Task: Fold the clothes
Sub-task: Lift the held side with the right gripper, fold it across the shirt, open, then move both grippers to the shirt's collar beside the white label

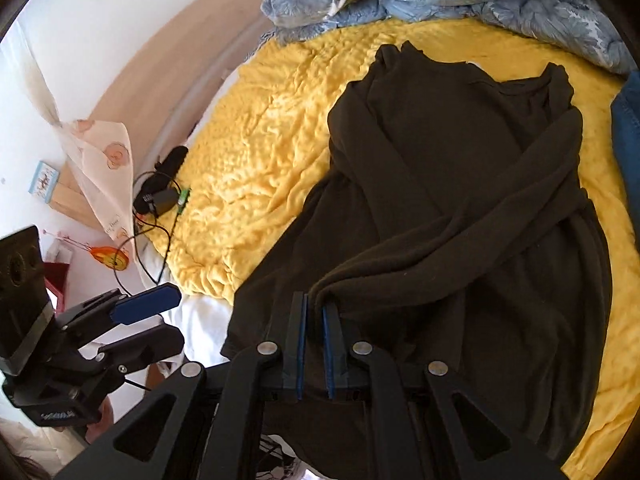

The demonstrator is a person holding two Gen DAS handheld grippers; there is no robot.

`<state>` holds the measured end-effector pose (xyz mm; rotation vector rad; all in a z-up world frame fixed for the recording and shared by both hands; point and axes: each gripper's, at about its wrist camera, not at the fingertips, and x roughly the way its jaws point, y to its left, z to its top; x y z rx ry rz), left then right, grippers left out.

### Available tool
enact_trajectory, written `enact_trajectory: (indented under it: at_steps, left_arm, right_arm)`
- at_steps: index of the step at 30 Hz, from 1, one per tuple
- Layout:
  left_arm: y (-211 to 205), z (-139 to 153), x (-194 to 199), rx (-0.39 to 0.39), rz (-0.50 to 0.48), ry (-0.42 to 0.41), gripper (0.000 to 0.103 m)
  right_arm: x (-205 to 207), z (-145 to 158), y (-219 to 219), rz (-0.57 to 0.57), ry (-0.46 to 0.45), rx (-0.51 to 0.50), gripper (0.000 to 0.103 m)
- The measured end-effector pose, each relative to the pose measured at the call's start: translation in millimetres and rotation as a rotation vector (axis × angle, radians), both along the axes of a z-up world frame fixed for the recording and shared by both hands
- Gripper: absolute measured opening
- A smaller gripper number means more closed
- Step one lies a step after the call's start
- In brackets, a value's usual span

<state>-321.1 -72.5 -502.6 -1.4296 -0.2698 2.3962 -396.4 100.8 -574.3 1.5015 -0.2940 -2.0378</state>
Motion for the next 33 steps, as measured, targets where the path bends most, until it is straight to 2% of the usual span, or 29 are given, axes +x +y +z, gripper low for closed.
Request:
enact_trajectory:
  at_steps: [4, 9, 15, 22, 25, 27, 33]
  left_arm:
    - [2, 1, 0, -0.002, -0.004, 0.004, 0.051]
    - [4, 0, 0, -0.011, -0.007, -0.001, 0.051]
    - [6, -3, -1, -0.015, -0.015, -0.007, 0.051]
    - [4, -6, 0, -0.022, -0.009, -0.017, 0.051]
    - [3, -6, 0, -0.024, -0.005, -0.019, 0.051]
    - [3, -6, 1, -0.026, -0.005, -0.019, 0.051]
    - [4, -1, 1, -0.024, -0.014, -0.013, 0.051]
  right_arm:
    - [12, 3, -21, 0.016, 0.094, 0.16, 0.007]
    - [22, 8, -30, 0.019, 0.154, 0.255, 0.007]
    - [27, 9, -27, -0.026, 0.181, 0.321, 0.007]
    - [35, 6, -27, -0.02, 0.162, 0.335, 0.008]
    - [37, 3, -30, -0.009, 0.149, 0.362, 0.016]
    - [38, 1, -31, -0.002, 0.136, 0.383, 0.041]
    - [46, 10, -27, 0.006, 0.148, 0.413, 0.048]
